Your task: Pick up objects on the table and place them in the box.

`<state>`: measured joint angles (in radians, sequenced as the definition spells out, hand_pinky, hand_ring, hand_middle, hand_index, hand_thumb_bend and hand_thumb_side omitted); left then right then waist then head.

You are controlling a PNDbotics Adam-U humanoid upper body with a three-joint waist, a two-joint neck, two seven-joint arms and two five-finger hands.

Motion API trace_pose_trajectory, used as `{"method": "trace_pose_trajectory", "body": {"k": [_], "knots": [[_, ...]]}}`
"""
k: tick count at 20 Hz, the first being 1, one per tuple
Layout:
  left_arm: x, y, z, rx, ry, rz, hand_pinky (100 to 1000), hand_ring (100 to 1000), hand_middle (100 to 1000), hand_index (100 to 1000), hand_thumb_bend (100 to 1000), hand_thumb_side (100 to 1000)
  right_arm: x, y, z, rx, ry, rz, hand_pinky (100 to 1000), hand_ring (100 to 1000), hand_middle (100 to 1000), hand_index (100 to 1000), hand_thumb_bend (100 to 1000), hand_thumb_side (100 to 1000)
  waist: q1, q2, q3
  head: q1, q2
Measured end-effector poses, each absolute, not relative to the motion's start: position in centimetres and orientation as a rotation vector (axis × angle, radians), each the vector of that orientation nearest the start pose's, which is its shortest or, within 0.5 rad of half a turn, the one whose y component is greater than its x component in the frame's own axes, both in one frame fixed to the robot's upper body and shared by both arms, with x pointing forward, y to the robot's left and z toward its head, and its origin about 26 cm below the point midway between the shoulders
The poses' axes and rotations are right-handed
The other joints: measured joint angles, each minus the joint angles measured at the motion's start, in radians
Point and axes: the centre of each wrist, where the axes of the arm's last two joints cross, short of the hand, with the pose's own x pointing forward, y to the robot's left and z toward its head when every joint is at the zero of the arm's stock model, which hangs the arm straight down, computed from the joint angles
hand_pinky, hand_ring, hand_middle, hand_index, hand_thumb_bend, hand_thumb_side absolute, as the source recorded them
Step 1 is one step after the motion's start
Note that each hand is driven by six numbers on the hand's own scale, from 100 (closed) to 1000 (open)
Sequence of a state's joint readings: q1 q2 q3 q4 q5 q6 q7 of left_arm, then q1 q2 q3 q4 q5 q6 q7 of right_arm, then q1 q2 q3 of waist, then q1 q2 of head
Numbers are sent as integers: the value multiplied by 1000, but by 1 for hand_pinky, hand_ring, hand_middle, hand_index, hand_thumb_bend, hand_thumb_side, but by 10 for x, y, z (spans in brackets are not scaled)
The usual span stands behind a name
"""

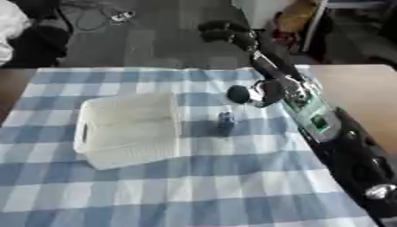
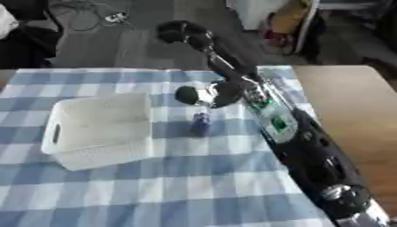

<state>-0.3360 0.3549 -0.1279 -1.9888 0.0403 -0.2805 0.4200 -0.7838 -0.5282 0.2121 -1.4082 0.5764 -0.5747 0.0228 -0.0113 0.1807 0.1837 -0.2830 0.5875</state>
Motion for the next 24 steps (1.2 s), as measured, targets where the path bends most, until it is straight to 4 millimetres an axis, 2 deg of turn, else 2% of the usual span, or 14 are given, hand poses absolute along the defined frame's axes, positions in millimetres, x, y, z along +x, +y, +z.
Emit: {"method": "trace_pose_trajectory", "body": {"k": [7,17,24], "knots": [[302,230,199,98,-2587,12,790,606,912,749,117,858,438,-262,227,966,2667,-1809,812,756,873,871,734,1000,0,0,3,0,7],[302,228,199,87,-2582,-4,790,606,920,749,110,863,458,-271,191,1080,2580,-2023,763,765,881,890,776,1000,-1,-2,17,1,3],[302,226,200,69,-2582,-15,786,606,924,749,105,866,466,-283,183,1163,2532,-2079,770,754,879,874,777,1000,-6,-2,25,1,-10]]}}
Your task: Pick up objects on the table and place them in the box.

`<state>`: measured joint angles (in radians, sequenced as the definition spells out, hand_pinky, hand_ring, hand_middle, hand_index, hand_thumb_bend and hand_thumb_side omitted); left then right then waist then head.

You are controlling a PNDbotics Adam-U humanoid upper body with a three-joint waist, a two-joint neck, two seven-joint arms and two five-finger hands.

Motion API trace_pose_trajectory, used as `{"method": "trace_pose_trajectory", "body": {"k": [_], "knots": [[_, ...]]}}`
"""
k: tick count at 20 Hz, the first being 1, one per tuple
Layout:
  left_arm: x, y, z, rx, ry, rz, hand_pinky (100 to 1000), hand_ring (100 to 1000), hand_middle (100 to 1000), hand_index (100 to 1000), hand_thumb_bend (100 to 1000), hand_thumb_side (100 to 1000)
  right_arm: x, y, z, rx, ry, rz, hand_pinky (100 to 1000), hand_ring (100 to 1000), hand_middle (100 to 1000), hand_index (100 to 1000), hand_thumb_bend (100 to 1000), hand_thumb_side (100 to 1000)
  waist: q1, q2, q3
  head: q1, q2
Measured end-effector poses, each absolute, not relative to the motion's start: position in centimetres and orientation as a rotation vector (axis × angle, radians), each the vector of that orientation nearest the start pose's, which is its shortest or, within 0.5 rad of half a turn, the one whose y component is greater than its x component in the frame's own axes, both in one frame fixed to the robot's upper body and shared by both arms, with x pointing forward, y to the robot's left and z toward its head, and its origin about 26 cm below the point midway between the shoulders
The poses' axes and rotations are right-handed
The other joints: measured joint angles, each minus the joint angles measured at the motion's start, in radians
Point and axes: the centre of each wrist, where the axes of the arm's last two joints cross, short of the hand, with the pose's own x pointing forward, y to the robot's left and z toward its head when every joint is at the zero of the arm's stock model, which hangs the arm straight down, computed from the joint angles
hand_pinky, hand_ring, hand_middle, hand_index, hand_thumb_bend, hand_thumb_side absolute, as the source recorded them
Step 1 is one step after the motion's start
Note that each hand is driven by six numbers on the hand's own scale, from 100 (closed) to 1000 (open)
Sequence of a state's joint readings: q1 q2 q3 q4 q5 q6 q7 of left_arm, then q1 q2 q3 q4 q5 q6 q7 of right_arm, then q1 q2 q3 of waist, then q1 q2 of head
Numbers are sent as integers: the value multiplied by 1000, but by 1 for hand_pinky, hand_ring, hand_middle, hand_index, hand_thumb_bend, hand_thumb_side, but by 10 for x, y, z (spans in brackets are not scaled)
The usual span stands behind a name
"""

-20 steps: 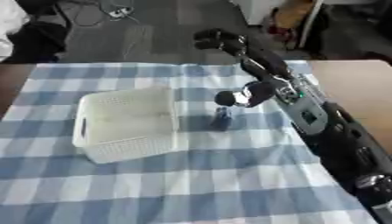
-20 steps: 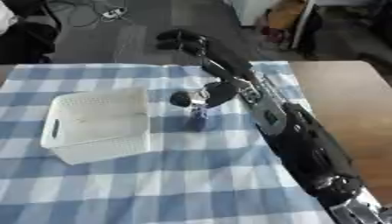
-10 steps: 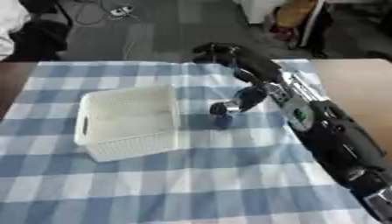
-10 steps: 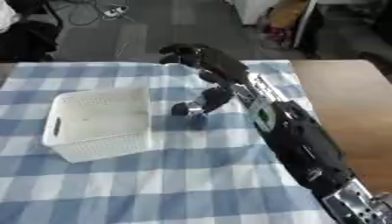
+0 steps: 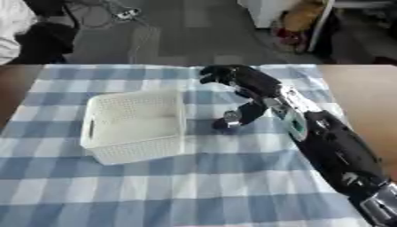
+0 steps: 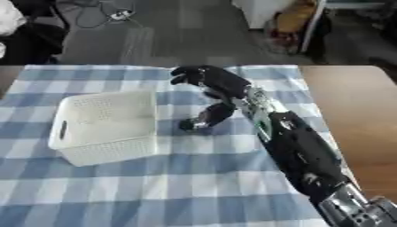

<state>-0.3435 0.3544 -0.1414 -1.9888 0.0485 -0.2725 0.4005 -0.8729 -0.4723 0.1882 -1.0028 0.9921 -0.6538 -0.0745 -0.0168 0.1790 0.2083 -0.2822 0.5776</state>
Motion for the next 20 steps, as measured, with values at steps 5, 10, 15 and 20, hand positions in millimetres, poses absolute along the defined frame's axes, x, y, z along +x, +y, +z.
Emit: {"method": "trace_pose_trajectory", "body": {"k": [5,10,15,20], "knots": [[302,224,200,60,-2583,-25,785,606,925,749,104,868,469,-292,176,1226,2506,-2107,761,758,885,880,773,1000,-4,0,5,0,-9],[303,223,202,50,-2590,-23,783,606,927,749,102,872,472,-301,165,1286,2469,-2160,737,763,888,885,768,1000,-5,5,11,-1,-20],[303,221,204,40,-2594,-21,782,606,928,749,100,875,474,-305,161,1320,2442,-2180,719,764,890,884,769,1000,-7,18,17,-3,-25],[304,217,206,20,-2602,-19,781,605,930,748,100,879,477,-306,166,1340,2417,-2173,738,760,891,880,756,1000,-10,32,29,-18,-39]]}}
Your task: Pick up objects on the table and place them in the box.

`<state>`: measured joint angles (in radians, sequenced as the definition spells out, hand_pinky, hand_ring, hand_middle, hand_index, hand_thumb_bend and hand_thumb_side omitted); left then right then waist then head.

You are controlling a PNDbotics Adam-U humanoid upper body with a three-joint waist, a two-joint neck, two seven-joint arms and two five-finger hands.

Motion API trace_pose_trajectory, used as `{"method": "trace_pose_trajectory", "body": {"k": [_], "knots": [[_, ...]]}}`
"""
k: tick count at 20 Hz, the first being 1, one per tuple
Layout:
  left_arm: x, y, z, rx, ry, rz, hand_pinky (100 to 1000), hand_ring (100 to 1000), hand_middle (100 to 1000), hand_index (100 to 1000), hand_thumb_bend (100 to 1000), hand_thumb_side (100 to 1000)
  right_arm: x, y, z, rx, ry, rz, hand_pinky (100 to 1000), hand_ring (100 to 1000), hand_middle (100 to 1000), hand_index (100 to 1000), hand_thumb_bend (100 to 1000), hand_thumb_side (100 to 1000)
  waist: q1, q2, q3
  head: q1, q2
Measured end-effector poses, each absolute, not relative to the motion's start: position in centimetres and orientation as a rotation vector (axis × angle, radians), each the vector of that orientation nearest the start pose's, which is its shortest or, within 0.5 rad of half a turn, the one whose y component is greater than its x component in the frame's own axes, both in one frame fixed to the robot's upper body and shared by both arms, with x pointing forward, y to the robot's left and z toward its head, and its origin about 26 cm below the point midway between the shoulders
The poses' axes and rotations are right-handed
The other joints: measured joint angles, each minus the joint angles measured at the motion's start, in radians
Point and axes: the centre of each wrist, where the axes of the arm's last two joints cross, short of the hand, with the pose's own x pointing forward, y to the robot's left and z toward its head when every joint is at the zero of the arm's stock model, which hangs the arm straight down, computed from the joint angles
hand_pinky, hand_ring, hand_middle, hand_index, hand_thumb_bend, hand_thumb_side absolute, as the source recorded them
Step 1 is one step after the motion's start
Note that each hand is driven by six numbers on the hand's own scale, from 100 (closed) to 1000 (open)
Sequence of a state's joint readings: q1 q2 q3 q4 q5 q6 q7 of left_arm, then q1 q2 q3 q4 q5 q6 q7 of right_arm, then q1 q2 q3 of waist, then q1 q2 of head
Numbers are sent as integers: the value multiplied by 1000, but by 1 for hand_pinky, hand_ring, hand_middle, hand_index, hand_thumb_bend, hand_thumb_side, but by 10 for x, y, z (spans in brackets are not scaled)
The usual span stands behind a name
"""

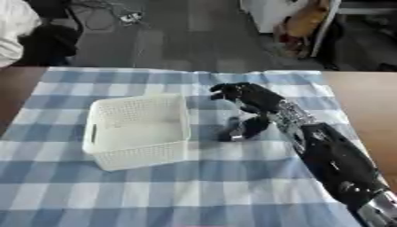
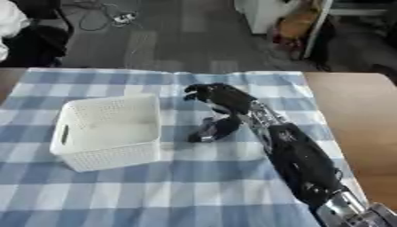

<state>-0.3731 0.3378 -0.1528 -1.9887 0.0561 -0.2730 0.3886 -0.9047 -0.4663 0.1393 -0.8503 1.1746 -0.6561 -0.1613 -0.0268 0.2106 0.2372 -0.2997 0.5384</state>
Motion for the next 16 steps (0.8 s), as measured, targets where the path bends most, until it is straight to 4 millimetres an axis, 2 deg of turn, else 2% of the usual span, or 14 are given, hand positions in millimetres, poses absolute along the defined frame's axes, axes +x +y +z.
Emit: {"method": "trace_pose_trajectory", "body": {"k": [4,16], "knots": [[304,216,208,9,-2610,-17,782,605,931,748,101,881,478,-307,168,1365,2405,-2160,787,766,890,879,741,1000,-2,13,10,-5,-13],[305,212,212,-13,-2621,-11,782,605,935,748,102,884,481,-320,182,1476,2348,-2114,792,760,890,875,724,1000,-6,35,23,-19,-36]]}}
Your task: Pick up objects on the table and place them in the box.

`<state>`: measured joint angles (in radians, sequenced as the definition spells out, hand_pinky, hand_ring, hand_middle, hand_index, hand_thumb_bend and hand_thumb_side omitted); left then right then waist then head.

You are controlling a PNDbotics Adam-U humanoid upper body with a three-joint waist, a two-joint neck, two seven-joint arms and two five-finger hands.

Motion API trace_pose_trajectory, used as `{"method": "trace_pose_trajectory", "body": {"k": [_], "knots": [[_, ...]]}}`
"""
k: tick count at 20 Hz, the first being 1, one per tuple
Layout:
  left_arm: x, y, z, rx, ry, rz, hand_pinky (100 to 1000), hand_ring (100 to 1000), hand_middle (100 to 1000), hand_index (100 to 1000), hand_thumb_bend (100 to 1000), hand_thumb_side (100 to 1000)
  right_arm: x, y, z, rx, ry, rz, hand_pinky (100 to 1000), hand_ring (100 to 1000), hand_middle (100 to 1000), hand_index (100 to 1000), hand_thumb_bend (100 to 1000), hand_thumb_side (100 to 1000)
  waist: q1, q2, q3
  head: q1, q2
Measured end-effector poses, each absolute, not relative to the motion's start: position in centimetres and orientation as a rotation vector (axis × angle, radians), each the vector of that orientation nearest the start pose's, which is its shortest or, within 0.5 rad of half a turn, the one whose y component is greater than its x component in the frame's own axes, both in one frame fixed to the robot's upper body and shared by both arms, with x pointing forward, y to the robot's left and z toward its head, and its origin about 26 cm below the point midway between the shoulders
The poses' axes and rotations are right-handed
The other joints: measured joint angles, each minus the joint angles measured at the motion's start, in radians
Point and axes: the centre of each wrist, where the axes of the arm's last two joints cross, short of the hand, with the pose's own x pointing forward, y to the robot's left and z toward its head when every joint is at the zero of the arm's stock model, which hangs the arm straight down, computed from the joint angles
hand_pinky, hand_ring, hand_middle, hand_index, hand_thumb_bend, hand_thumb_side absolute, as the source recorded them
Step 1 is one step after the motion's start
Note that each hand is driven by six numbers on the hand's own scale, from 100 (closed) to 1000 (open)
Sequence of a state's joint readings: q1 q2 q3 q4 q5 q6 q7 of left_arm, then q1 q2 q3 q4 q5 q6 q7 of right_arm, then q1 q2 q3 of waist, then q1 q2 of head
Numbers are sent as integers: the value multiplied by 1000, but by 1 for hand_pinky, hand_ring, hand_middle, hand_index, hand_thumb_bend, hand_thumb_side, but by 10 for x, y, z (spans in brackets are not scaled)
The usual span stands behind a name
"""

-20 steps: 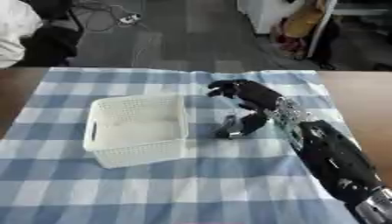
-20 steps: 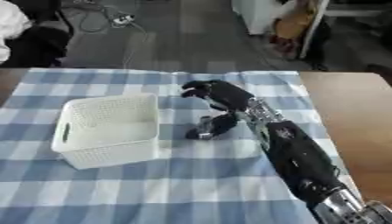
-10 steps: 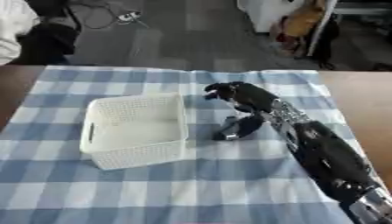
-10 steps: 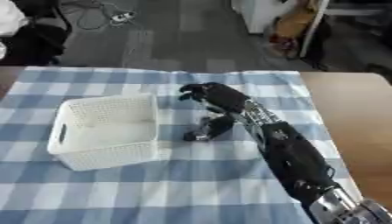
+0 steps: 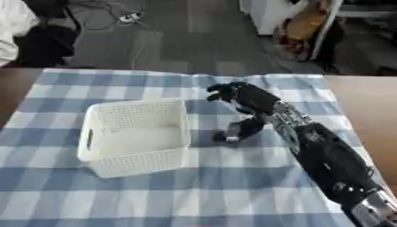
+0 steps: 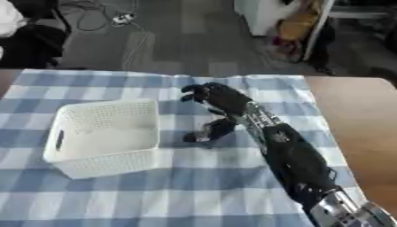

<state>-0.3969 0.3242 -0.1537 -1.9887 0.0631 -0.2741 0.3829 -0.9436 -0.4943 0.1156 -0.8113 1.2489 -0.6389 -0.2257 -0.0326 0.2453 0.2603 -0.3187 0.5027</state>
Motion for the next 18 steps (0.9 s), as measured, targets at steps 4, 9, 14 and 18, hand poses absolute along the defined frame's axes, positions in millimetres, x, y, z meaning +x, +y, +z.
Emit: {"method": "trace_pose_trajectory", "body": {"k": [4,9,14,18], "knots": [[305,211,212,-22,-2621,-8,782,604,937,747,103,885,482,-323,180,1496,2345,-2121,777,768,890,881,725,1000,-1,7,4,-7,-7],[305,210,212,-25,-2620,-10,780,607,937,746,102,885,482,-326,177,1503,2345,-2138,781,771,890,883,716,1000,-3,11,5,-7,-8],[305,210,212,-27,-2622,-12,778,608,937,747,102,884,482,-327,174,1507,2340,-2155,777,768,888,881,706,1000,-3,14,6,-7,-15],[305,209,213,-32,-2626,-14,776,609,938,747,102,881,482,-328,173,1507,2324,-2166,775,765,887,877,734,1000,0,17,7,-7,-25]]}}
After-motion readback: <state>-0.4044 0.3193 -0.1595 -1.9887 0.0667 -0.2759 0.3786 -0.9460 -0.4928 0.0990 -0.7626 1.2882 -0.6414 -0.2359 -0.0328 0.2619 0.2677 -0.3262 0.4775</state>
